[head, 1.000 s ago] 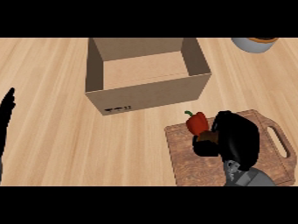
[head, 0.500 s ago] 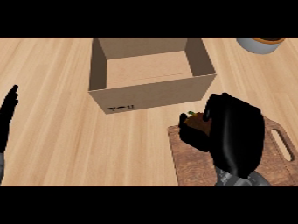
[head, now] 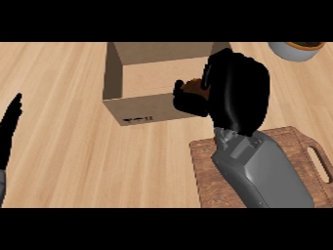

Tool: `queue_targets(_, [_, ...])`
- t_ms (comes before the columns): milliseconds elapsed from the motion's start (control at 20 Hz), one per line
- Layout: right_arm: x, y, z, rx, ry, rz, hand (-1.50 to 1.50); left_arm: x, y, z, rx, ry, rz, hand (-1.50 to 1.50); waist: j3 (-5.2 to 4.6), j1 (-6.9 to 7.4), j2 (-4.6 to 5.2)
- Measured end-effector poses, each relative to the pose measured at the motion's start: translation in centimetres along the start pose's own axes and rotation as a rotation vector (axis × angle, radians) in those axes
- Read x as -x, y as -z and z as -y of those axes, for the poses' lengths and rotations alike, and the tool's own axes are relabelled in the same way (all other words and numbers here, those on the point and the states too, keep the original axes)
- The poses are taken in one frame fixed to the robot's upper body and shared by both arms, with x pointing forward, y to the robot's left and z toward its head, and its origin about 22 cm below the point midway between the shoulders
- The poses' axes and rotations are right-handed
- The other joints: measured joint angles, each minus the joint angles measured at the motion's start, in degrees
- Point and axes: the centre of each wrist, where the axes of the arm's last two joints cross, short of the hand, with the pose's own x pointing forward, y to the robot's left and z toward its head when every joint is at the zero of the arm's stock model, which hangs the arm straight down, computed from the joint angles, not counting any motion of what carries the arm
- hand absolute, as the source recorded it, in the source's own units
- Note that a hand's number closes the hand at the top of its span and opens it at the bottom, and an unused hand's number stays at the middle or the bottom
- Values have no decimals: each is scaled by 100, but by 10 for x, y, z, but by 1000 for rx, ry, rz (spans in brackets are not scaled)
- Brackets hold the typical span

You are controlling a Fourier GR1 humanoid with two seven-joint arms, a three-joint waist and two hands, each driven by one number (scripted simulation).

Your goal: Pick the sweet potato from the cutting board and place it in the cardboard box

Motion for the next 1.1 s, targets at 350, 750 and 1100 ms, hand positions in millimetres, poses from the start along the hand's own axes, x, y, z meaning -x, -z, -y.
queue_targets(350, [-27, 57, -17, -11, 117, -64, 150, -9, 4, 4, 10, 2, 13, 0, -1, 83, 31])
queue_targets(750, [-30, 109, -53, -47, 198, -137, 150, -8, -1, 12, 22, -1, 27, 0, 0, 174, 67])
queue_targets(1100, [-19, 130, -82, -52, 170, -211, 150, -13, 6, 16, 28, -5, 42, 0, -3, 263, 125])
